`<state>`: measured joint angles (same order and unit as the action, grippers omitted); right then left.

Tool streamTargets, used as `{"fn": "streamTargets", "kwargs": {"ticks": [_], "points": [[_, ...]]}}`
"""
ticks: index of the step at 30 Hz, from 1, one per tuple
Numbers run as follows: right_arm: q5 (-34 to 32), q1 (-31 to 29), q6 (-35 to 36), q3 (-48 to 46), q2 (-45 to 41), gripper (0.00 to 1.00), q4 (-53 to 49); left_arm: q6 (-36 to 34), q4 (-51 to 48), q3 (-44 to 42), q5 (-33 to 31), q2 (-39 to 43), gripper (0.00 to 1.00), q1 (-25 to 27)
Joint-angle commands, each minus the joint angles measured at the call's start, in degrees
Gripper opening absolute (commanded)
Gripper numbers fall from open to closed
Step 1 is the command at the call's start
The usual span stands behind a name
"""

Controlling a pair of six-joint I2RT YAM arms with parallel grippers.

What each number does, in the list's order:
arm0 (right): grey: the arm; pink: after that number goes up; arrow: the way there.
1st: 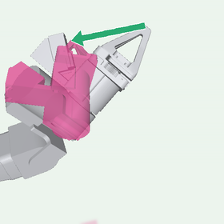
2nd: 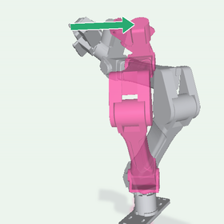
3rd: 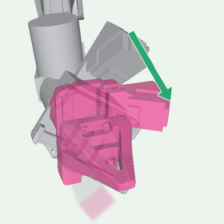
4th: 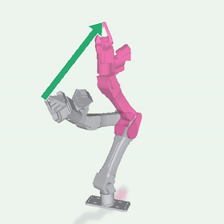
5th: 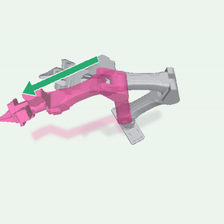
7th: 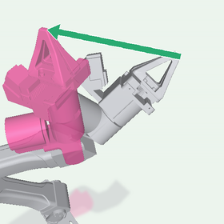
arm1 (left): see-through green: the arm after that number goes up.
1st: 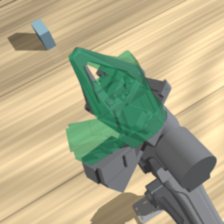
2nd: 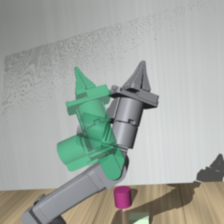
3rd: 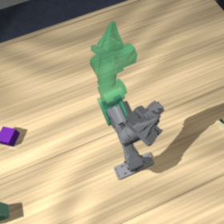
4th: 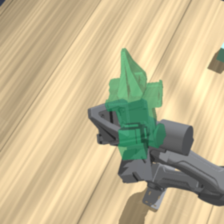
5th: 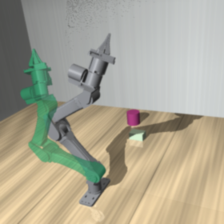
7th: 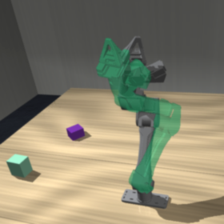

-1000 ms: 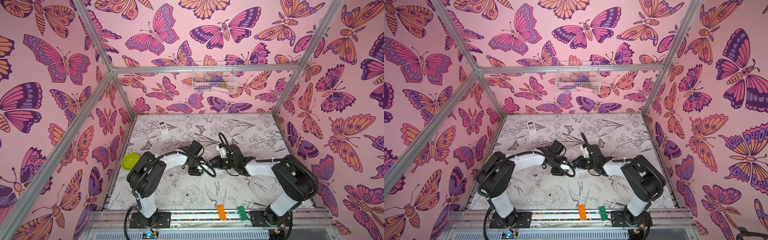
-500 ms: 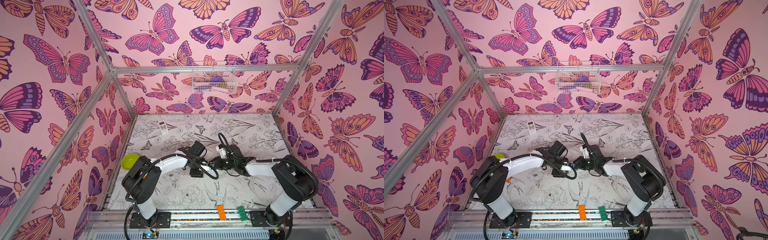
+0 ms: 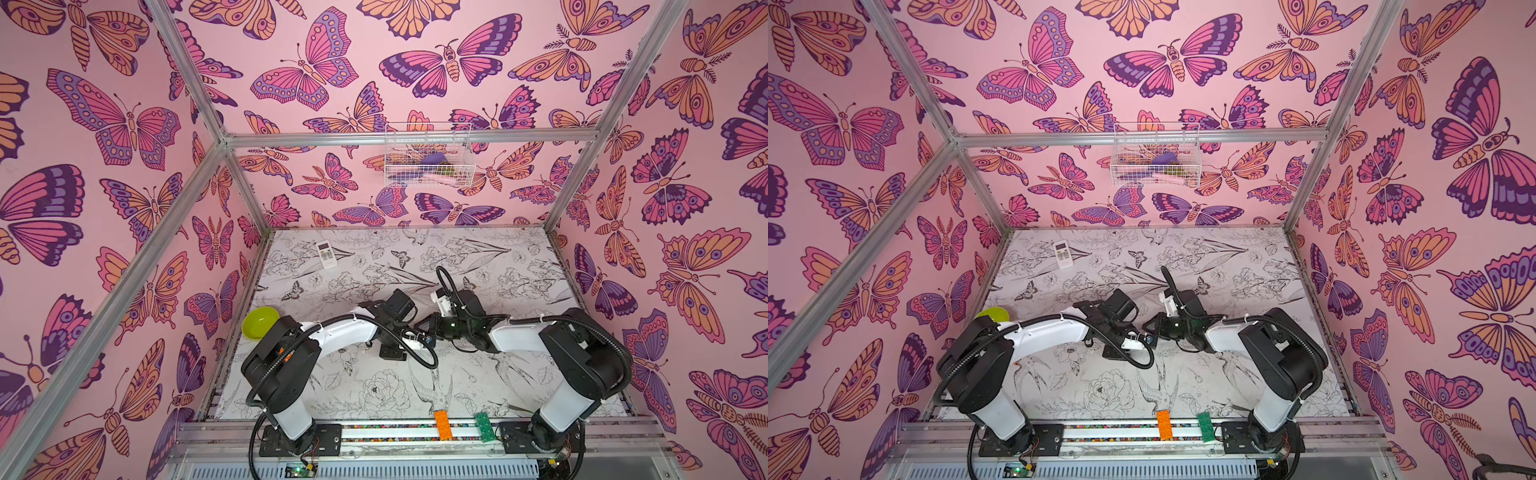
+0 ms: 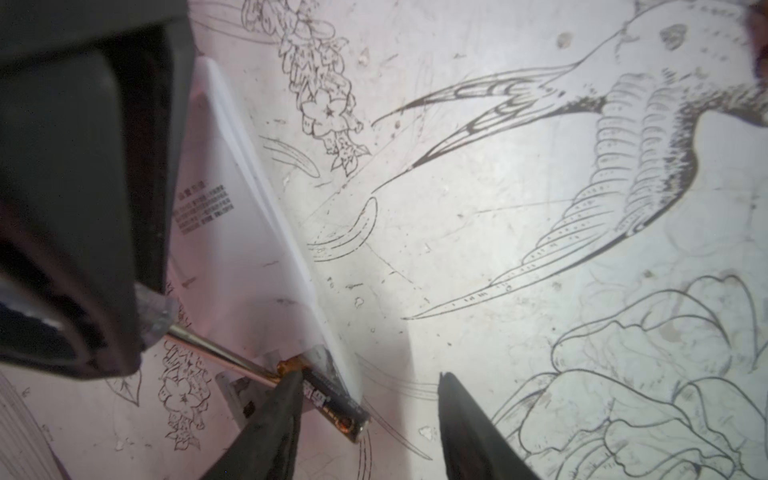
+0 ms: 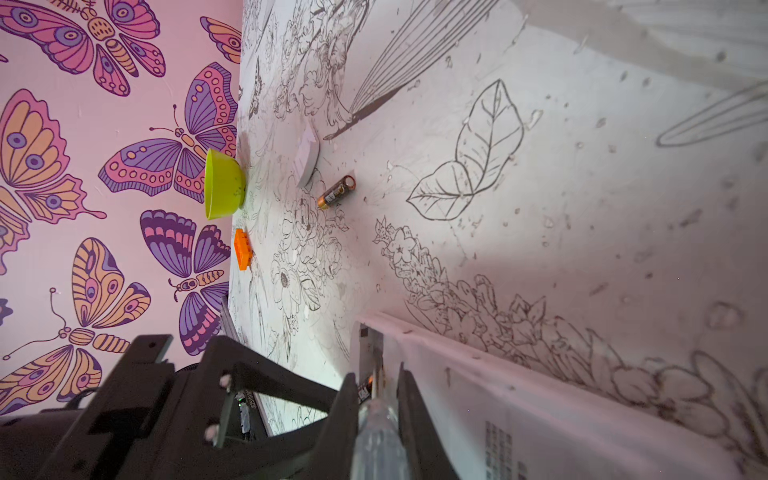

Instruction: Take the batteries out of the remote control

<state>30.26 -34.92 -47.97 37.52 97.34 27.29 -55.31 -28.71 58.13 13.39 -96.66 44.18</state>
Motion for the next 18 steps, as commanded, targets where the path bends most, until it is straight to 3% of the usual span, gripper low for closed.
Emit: {"fn": "streamTargets", "kwargs": {"ticks": [1,7,11,18], "points": [[-1.0,-0.22,0.16,-0.5,0.99,0.0,0.55,0.15,1.67,-0.89,-1.97,-0.88,0.52,0.2],[-1.24,-0.15,0.32,-1.21,0.71,0.0,0.66,0.56,3.67,-2.76,-4.54,-1.26,0.48,0.2],[-0.62,0.03,0.59,-0.86,0.89,0.0,0.07,1.55,4.23,-3.2,-6.93,-0.64,0.38,0.03],[-0.85,0.11,0.66,-0.91,0.77,0.0,-0.01,2.35,5.07,-3.81,-7.37,-0.53,0.32,-0.85]]}}
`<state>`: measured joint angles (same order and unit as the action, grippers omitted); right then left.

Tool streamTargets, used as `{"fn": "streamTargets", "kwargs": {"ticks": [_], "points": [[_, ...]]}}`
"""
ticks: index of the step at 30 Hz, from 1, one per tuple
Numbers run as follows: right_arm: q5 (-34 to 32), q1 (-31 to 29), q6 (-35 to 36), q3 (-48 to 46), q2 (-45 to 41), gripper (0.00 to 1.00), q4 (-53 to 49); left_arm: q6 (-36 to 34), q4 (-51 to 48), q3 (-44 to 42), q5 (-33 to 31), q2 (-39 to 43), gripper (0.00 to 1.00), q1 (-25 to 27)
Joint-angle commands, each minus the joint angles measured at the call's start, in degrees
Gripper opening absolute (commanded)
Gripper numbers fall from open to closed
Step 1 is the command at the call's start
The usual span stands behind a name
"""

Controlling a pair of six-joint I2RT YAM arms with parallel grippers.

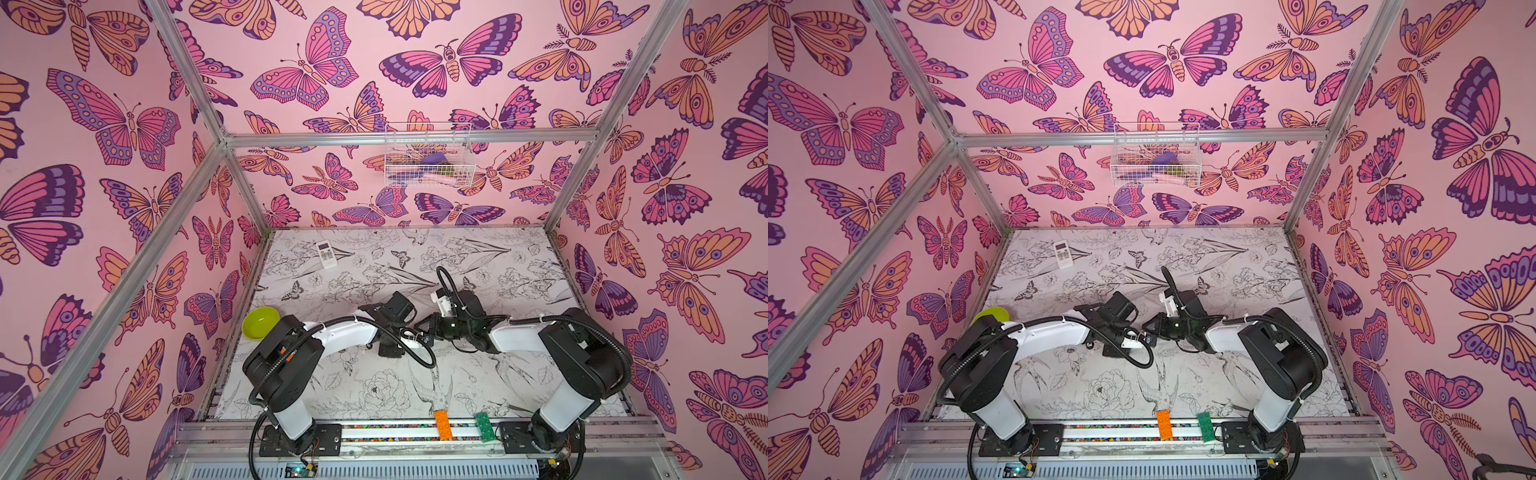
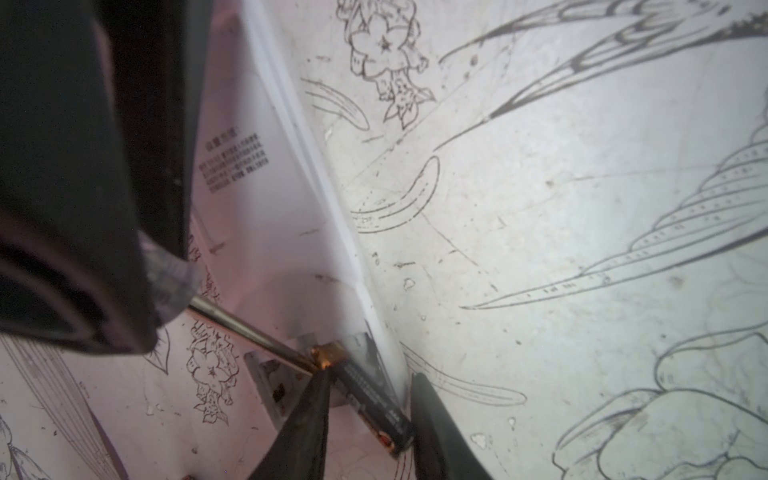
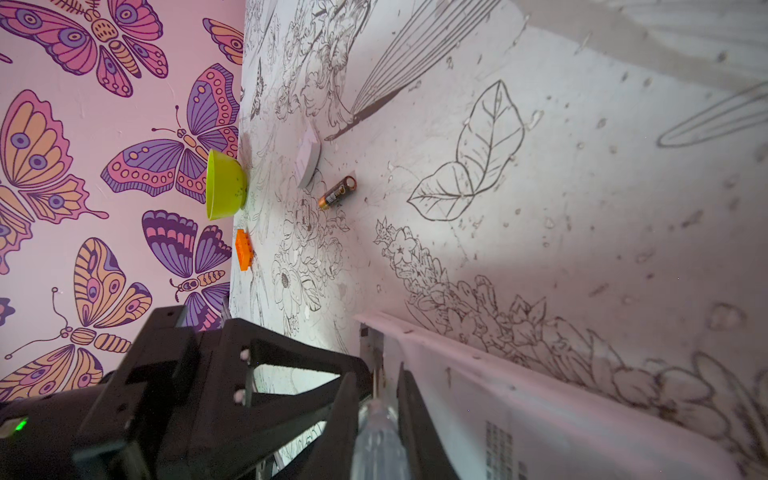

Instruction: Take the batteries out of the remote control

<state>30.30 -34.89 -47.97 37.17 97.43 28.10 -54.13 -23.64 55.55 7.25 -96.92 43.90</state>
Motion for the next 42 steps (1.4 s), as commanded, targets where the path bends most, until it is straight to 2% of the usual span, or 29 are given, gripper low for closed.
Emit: {"fn": "streamTargets", "kwargs": {"ticks": [1,11,20,24,29,34,39,42], "points": [[-1.12,0.09,0.3,-0.78,0.43,0.0,-0.29,1.17,0.02,-1.23,-1.44,-0.25,0.29,-0.66],[-1.21,0.18,1.01,-0.71,-0.12,0.0,-1.33,0.94,0.03,-1.54,-1.5,0.7,0.0,-1.33],[-0.89,0.71,0.94,0.68,-1.74,0.0,-2.52,4.43,-4.41,2.52,-0.76,3.57,0.0,-2.28],[-1.74,0.71,1.19,0.96,-3.44,0.0,-2.74,6.48,-6.68,4.41,0.56,5.71,0.0,-4.55],[-0.69,0.71,2.67,3.0,-6.09,0.0,-4.72,7.48,-6.42,2.45,2.29,7.86,0.0,-8.96],[-0.96,1.35,5.44,3.5,-9.85,0.0,-8.63,7.89,1.13,-3.48,1.85,8.97,0.01,-11.83],[-2.78,3.82,3.3,0.96,-12.76,0.0,-7.45,9.1,8.46,-8.23,0.84,8.85,0.04,-13.85],[-2.14,6.07,2.24,0.25,-13.71,0.0,-7.58,10.06,9.64,-8.99,1.62,8.22,0.05,-15.6]]}}
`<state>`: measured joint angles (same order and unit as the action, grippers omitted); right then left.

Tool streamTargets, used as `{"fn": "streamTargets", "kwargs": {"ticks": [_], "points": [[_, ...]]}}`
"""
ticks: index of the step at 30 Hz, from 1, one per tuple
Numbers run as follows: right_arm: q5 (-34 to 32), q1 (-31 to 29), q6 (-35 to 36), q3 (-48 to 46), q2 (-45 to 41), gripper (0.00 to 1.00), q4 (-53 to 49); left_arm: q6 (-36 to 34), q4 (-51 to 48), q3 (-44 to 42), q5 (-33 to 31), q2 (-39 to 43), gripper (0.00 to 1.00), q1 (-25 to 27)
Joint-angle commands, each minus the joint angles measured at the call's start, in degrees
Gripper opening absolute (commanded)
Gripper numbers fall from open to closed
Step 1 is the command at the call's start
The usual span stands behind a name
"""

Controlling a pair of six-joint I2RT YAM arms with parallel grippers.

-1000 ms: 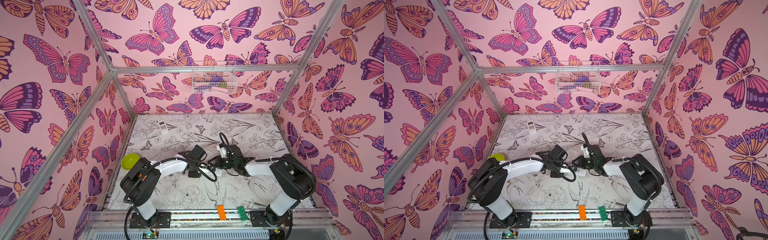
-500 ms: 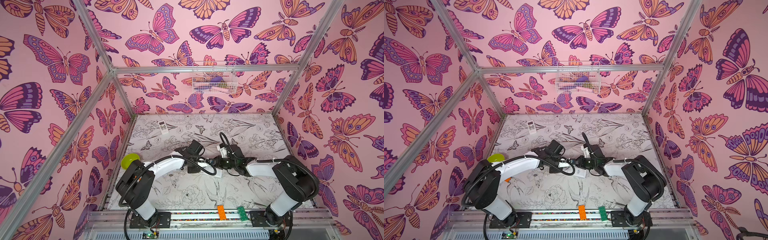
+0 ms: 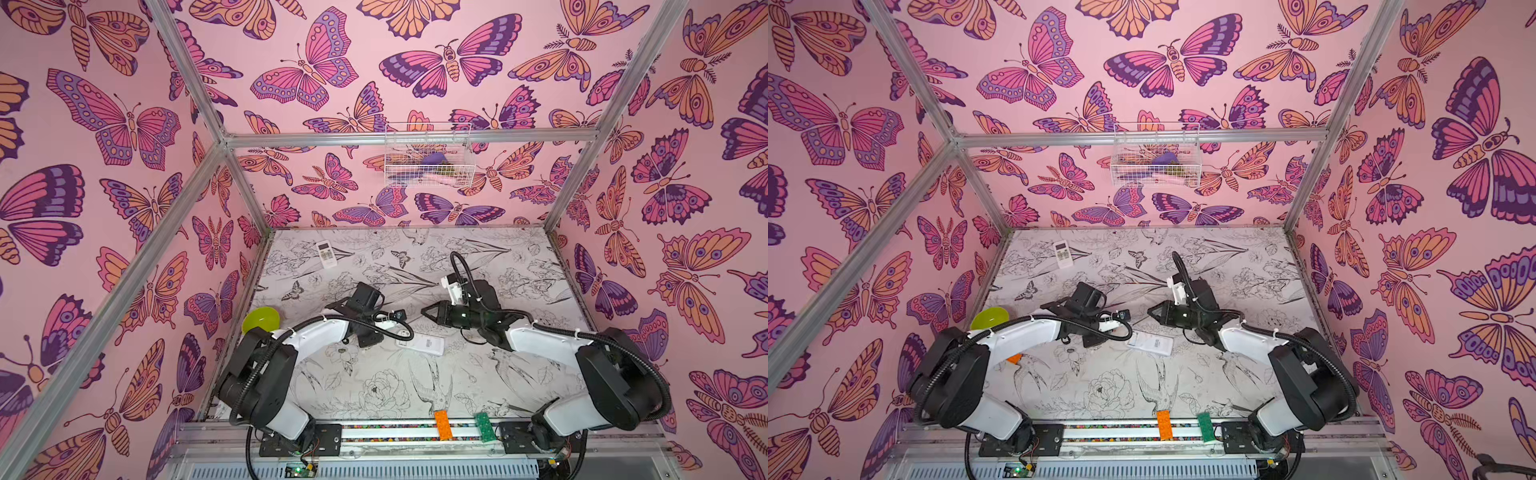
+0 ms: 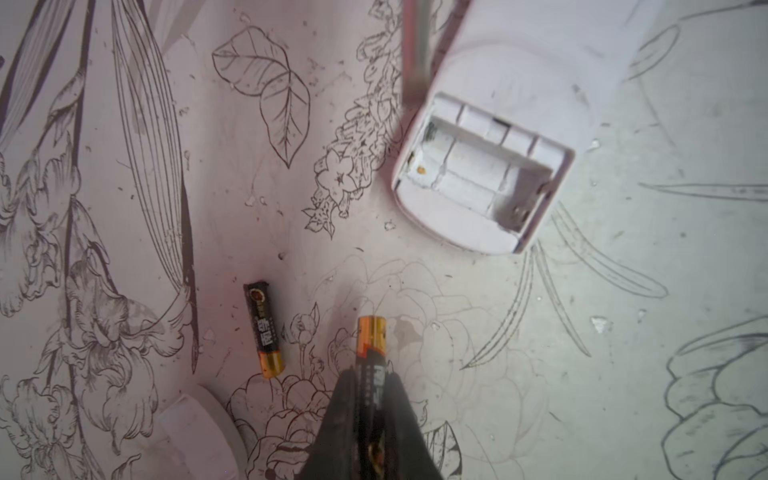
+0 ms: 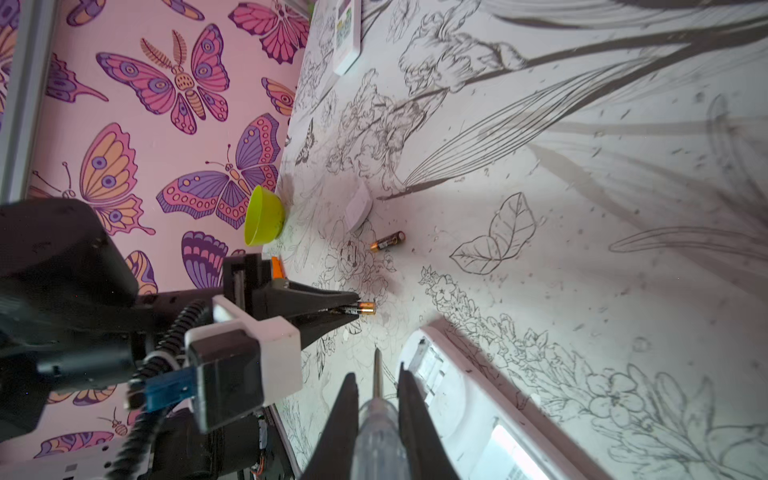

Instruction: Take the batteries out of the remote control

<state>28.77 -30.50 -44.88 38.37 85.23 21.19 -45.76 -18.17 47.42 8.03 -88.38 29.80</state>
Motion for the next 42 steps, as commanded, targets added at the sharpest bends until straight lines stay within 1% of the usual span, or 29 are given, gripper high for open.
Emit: {"fn": "streamTargets", "kwargs": {"ticks": [1,5,9,10,11,12,16,20,23,25,28,31,35,38,40,42], "points": [[-0.85,2.13,-1.12,-1.5,-2.25,0.0,-0.39,1.77,4.92,-1.36,0.93,-0.56,0.05,-1.82],[-0.93,3.67,-0.04,-2.85,-3.66,0.0,-1.44,0.75,7.35,-3.11,1.44,-1.35,0.05,-2.03],[-1.5,5.8,-1.43,-5.19,-5.94,0.0,-0.74,0.38,7.9,-3.11,1.02,-2.87,0.07,-2.12],[-2.15,6.39,-1.6,-5.94,-6.79,0.0,-0.82,0.24,8.51,-3.27,0.93,-3.45,0.09,-2.12],[-2.7,7.17,-1.75,-6.5,-7.37,0.0,-1.54,0.14,8.76,-3.33,0.93,-4.03,0.14,-2.12],[-2.7,7.92,-1.62,-6.84,-7.65,0.0,-1.97,0.14,8.78,-3.22,0.93,-4.47,0.15,-2.12],[-2.33,11.09,-3.13,-9.18,-10.7,0.0,-1.55,-0.23,8.02,-3.05,-0.03,-4.69,0.16,-2.12],[-4.13,13.23,-0.74,-9.46,-12.88,0.0,-6.36,-0.28,8.2,-3.31,0.26,-4.36,0.18,-2.12],[-3.55,15.75,-1.85,-10.2,-13.77,0.0,-5.96,-0.2,7.81,-2.62,-0.65,-4.25,0.24,-2.12],[-4.41,17.03,-1.5,-10.51,-13.99,0.0,-6.21,-0.3,7.89,-2.68,-0.21,-4.1,0.33,-2.12],[-3.87,19.76,-2.07,-10.16,-13.32,0.0,-6.56,0.23,7.75,-2.68,-0.16,-3.49,0.47,-2.12],[-4.48,21.08,-2.9,-10.86,-13.73,0.0,-5.63,0.23,7.23,-2.24,-0.54,-2.56,0.52,-2.12],[-6.02,23.64,-2.26,-10.86,-12.88,0.0,-6.59,1.1,6.12,-1.54,-0.01,-0.8,0.55,-2.25],[-6.29,26.62,-4.25,-12.27,-11.83,0.0,-3.97,1.31,5.08,-0.74,-0.74,0.3,0.57,-2.54],[-5.87,28.27,-5.11,-12.77,-10.37,0.0,-1.94,1.39,5.08,-0.75,-0.15,1.57,0.6,-3.01],[-4.87,29.41,-5.37,-12.46,-8.53,0.0,-0.72,2.65,4.17,-0.11,0.69,2.42,0.62,-4.59]]}}
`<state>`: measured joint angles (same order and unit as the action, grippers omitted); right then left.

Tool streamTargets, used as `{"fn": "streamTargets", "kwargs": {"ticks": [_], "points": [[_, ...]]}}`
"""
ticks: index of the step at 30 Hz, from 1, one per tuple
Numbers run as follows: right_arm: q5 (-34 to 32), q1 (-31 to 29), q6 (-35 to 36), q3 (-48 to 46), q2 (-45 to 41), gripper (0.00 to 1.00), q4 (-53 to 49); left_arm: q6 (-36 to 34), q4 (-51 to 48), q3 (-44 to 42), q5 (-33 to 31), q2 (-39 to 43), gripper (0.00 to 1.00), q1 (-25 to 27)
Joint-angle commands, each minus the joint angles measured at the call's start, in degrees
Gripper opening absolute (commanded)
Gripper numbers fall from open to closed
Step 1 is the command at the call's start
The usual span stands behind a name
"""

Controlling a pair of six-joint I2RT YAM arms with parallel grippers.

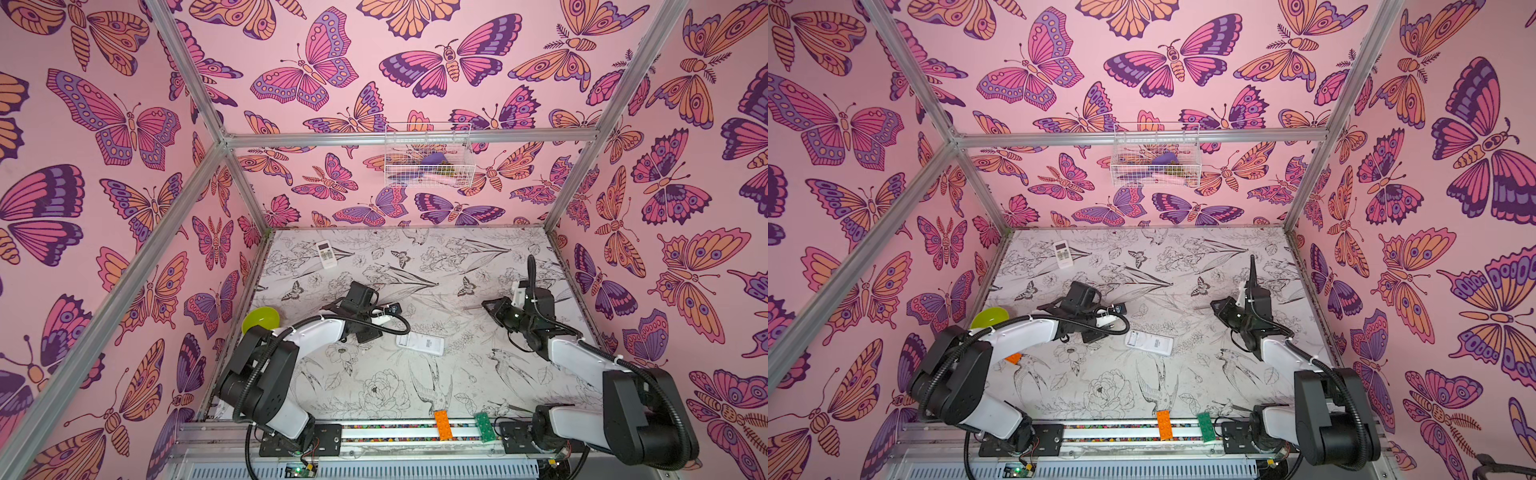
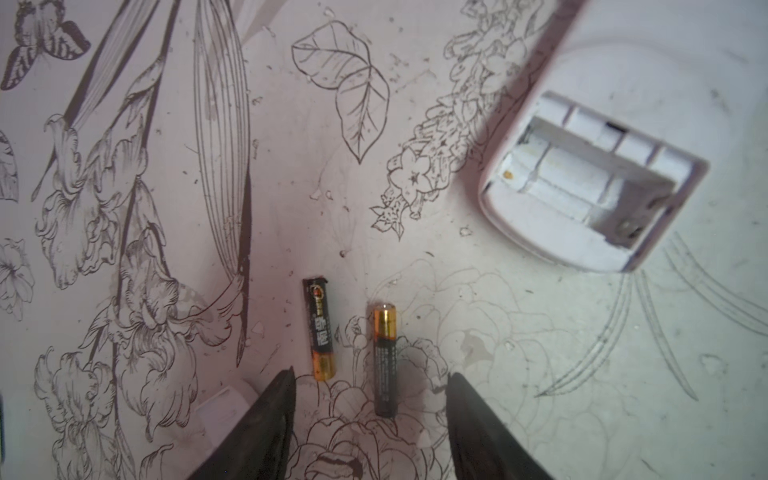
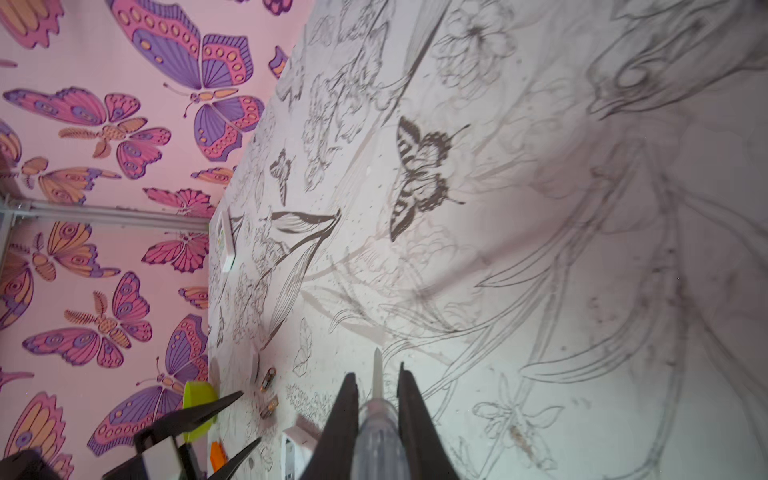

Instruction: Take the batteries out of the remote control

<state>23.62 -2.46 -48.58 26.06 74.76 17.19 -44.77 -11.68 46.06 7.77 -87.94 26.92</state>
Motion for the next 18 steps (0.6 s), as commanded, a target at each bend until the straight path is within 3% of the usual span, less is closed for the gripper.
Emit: {"fn": "streamTargets", "kwargs": {"ticks": [1,7,18], "points": [[0.49,1.73,-1.99,-0.07,2.75,0.0,3.89,2.41,-2.91,1.74,1.25,2.29,0.63,-2.67],[1.13,2.23,-2.57,-1.18,6.44,0.01,7.26,4.9,-2.84,2.14,3.66,4.1,0.68,-7.45],[1.76,4.51,0.07,-2.94,7.78,0.28,5.35,6.7,-2.98,2.11,5.44,5.08,0.69,-12.21]]}}
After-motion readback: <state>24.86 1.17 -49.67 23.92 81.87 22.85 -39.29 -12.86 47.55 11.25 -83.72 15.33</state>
